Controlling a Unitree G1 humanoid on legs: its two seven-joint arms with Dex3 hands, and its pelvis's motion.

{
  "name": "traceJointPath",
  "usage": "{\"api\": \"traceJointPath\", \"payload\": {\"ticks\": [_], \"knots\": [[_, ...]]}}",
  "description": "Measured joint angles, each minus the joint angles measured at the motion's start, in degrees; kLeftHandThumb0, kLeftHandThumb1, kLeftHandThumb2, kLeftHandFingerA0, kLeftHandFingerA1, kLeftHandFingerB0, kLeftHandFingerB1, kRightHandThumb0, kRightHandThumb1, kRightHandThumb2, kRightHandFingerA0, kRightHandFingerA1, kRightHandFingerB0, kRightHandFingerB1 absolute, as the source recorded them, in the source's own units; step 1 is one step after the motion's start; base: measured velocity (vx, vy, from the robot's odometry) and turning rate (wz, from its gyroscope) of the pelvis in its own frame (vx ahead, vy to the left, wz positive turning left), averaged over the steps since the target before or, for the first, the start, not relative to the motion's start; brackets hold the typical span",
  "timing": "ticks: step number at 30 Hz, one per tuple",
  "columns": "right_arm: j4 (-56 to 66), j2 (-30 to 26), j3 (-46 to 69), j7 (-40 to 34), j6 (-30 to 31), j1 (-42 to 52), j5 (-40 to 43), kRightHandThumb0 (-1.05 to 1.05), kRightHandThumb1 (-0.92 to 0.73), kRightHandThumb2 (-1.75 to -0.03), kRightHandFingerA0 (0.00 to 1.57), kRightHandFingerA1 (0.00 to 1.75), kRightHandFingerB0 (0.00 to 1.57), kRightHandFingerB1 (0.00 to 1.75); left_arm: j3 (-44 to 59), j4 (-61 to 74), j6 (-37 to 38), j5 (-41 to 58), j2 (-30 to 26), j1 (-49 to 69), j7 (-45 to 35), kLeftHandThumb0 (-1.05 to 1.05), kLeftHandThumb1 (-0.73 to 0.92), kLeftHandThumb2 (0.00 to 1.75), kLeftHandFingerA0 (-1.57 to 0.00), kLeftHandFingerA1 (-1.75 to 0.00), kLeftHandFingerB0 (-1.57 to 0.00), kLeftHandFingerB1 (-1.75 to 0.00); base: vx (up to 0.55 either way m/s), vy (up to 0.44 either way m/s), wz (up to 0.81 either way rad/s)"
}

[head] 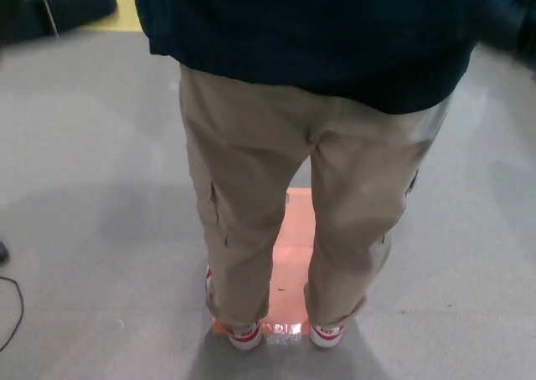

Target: A person hands a coat to the robot and the robot grabs it with both hands and holds it while the person wears the coat.

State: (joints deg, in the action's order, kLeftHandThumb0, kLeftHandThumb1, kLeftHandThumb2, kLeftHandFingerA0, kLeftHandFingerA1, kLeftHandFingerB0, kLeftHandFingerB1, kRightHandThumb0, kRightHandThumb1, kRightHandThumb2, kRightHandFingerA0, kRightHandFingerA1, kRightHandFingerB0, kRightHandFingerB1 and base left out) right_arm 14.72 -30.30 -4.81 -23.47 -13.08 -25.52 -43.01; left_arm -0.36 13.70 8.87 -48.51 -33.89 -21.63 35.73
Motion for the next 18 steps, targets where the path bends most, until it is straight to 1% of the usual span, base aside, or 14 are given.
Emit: {"api": "traceJointPath", "payload": {"ticks": [3, 4, 5, 7, 8, 9, 10, 11, 12, 14, 15, 16, 17, 18], "knots": [[3.31, 1.78, -0.09, -0.85, -0.62, 8.43, -0.44, -1.01, -0.75, -1.04, 0.00, 0.06, 0.00, 0.00, -0.14, 2.93, 0.02, -0.24, 2.43, 8.16, 0.74, -0.96, 0.62, 0.97, 0.00, -0.10, 0.00, 0.00, 0.00, 0.000, 0.00], [3.94, 2.28, -0.20, -1.17, -0.79, 10.82, -0.60, -1.02, -0.76, -1.04, 0.00, 0.06, 0.00, 0.00, -0.26, 3.55, 0.03, -0.30, 3.05, 10.53, 1.04, -0.97, 0.62, 0.96, 0.00, -0.07, 0.00, 0.00, 0.00, 0.000, 0.00], [4.63, 3.05, -0.45, -1.67, -0.98, 14.29, -0.94, -1.02, -0.76, -1.05, 0.00, 0.06, 0.00, 0.00, -0.49, 4.13, 0.28, -0.37, 3.94, 13.93, 1.51, -0.99, 0.63, 0.96, 0.00, -0.06, -0.04, 0.00, 0.00, 0.000, 0.00], [5.42, 3.73, -0.73, -2.22, -1.14, 17.84, -1.36, -1.01, -0.76, -1.04, 0.00, 0.08, 0.00, 0.00, -0.76, 4.60, 0.68, -0.47, 4.85, 17.37, 2.12, -0.98, 0.62, 0.95, 0.00, -0.06, -0.03, 0.00, 0.00, 0.000, 0.00], [5.96, 4.39, -1.16, -2.75, -1.34, 20.99, -1.76, -1.01, -0.76, -1.04, 0.00, 0.08, 0.00, 0.00, -1.08, 4.75, 1.10, -0.61, 5.55, 20.39, 2.71, -0.97, 0.62, 0.96, 0.00, -0.08, 0.00, 0.00, 0.00, 0.000, 0.00], [6.40, 5.10, -1.50, -3.32, -1.48, 23.80, -2.21, -1.01, -0.76, -1.04, 0.00, 0.08, 0.00, 0.00, -1.29, 4.90, 1.52, -0.73, 6.21, 23.15, 3.33, -0.97, 0.62, 0.96, 0.00, -0.08, 0.00, 0.00, 0.00, 0.000, 0.00], [6.58, 5.82, -2.05, -4.09, -1.67, 27.18, -2.84, -1.02, -0.76, -1.04, 0.00, 0.08, 0.00, 0.00, -1.65, 4.89, 1.99, -0.89, 7.04, 26.50, 4.16, -0.92, 0.60, 0.93, 0.00, -0.14, -0.01, -0.07, 0.00, 0.000, 0.00], [6.61, 6.26, -2.37, -4.65, -1.81, 29.11, -3.25, -1.02, -0.76, -1.04, 0.00, 0.08, 0.00, 0.00, -1.88, 4.87, 2.28, -1.01, 7.49, 28.46, 4.75, -0.92, 0.60, 0.93, 0.00, -0.14, -0.01, -0.07, 0.00, 0.000, 0.00], [6.45, 7.01, -3.07, -5.65, -1.99, 32.39, -4.02, -1.00, -0.75, -1.02, 0.00, 0.06, 0.00, 0.00, -2.50, 4.45, 2.80, -1.44, 8.23, 31.77, 5.95, -1.00, 0.66, 0.99, 0.00, -0.05, 0.00, 0.00, 0.00, 0.000, 0.00], [4.93, 8.11, -4.17, -7.41, -2.50, 35.86, -5.07, -1.00, -0.76, -1.04, 0.00, 0.04, 0.00, 0.00, -3.68, 2.66, 3.45, -2.24, 9.26, 35.86, 7.76, -1.01, 0.67, 0.99, 0.00, -0.02, -0.01, -0.03, 0.00, 0.000, 0.00], [4.24, 8.41, -4.49, -8.06, -2.66, 36.85, -5.42, -1.00, -0.78, -1.05, 0.00, 0.03, 0.00, 0.00, -4.07, 1.86, 3.70, -2.50, 9.52, 37.06, 8.39, -0.97, 0.64, 0.99, 0.00, -0.04, -0.02, -0.08, 0.00, 0.000, 0.00], [2.94, 8.86, -5.01, -8.98, -2.88, 37.88, -5.94, -0.99, -0.79, -1.05, 0.00, 0.03, 0.00, 0.00, -4.68, 0.50, 3.98, -2.84, 9.81, 38.42, 9.28, -0.85, 0.57, 0.98, -0.01, -0.18, -0.05, -0.20, 0.00, 0.000, 0.00], [1.30, 9.40, -5.62, -10.00, -3.05, 38.98, -6.44, -0.99, -0.79, -1.05, 0.00, 0.03, 0.00, 0.00, -5.40, -1.31, 4.29, -3.18, 10.18, 39.78, 10.28, -0.85, 0.57, 0.98, -0.01, -0.18, -0.05, -0.20, 0.00, 0.000, 0.00], [-0.30, 9.86, -6.16, -10.90, -3.16, 39.93, -6.95, -0.98, -0.77, -1.05, 0.00, 0.04, 0.00, 0.00, -6.08, -3.32, 4.61, -3.40, 10.50, 40.77, 11.27, -0.88, 0.61, 1.01, 0.00, -0.15, 0.00, -0.17, 0.00, 0.000, 0.00]]}}
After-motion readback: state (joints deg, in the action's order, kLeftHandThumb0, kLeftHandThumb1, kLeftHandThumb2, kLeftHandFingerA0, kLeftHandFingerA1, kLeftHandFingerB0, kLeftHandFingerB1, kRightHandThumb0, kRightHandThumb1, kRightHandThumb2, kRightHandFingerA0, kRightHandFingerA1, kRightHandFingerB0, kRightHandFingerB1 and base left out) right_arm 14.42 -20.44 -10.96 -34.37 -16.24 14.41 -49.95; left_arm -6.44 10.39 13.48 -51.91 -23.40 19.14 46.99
